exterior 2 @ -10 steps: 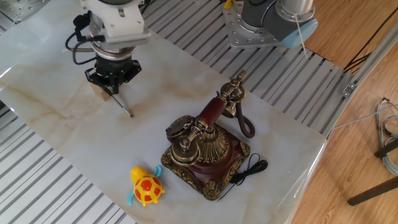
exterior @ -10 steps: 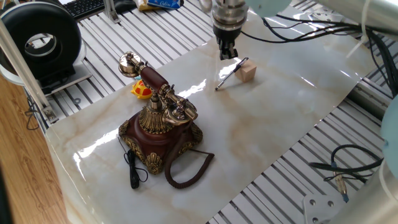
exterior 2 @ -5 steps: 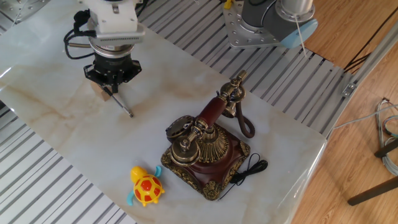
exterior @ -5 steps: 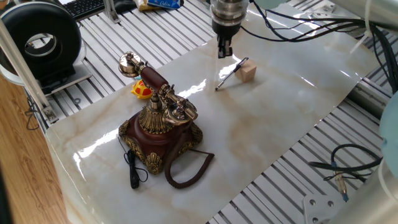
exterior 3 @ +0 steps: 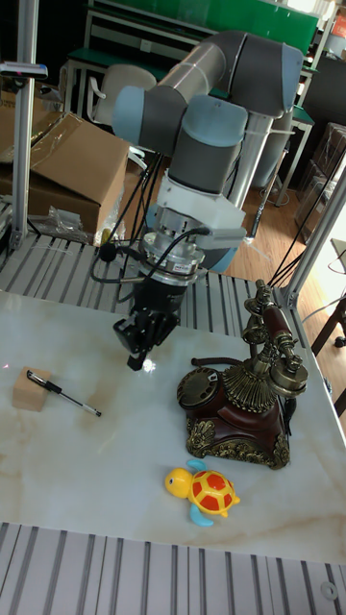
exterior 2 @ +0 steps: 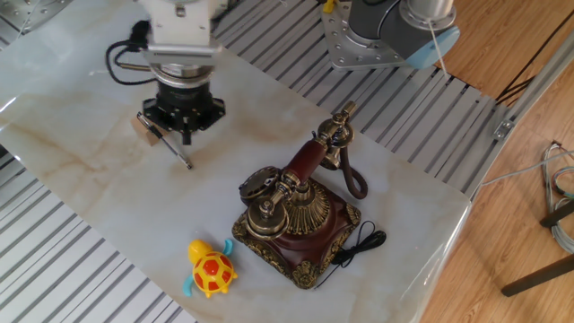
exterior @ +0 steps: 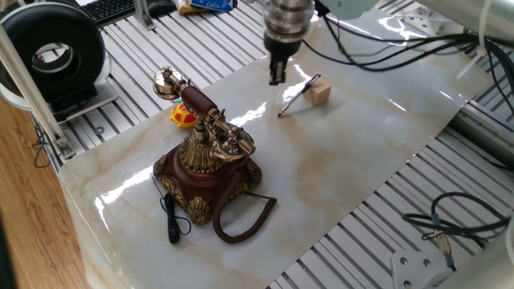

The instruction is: Dial a number on an old rotary phone

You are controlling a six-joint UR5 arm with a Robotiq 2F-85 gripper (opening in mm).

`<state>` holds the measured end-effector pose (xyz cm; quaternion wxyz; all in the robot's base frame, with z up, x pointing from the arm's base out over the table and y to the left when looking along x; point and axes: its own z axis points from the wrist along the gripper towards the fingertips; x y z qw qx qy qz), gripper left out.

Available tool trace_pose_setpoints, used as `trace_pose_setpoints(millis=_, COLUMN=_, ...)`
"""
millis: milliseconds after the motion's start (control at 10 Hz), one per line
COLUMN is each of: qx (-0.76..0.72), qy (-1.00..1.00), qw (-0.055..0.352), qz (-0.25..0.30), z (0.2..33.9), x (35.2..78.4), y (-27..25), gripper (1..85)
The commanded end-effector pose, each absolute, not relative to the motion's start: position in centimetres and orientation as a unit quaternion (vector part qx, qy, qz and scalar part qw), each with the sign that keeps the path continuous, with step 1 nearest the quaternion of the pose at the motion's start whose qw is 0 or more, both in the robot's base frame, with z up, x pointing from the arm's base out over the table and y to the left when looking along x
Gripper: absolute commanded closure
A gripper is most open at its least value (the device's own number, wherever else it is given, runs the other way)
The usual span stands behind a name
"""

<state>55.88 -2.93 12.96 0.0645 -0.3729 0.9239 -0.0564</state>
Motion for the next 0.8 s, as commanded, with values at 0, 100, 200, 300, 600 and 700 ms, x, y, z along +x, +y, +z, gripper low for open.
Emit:
trace_pose_setpoints(millis=0, qx=-0.35, qy=0.934, qw=0.074, qz=-0.024, z=13.2, x=55.2, y=-0.4, gripper=84.3)
trace_pose_setpoints(millis=100, qx=-0.308, qy=0.947, qw=0.084, qz=-0.034, z=14.0, x=54.8, y=0.3, gripper=84.3)
trace_pose_setpoints(millis=200, qx=-0.267, qy=0.959, qw=0.078, qz=-0.053, z=14.4, x=55.0, y=-1.0, gripper=84.3)
trace_pose_setpoints(millis=300, qx=-0.215, qy=0.974, qw=0.064, qz=-0.042, z=14.0, x=54.5, y=-2.0, gripper=84.3)
trace_pose_setpoints(millis=600, qx=-0.211, qy=0.976, qw=0.039, qz=-0.034, z=13.1, x=53.4, y=-3.5, gripper=84.3)
trace_pose_setpoints(millis=700, qx=-0.212, qy=0.976, qw=0.034, qz=-0.036, z=13.1, x=53.2, y=-3.7, gripper=84.3)
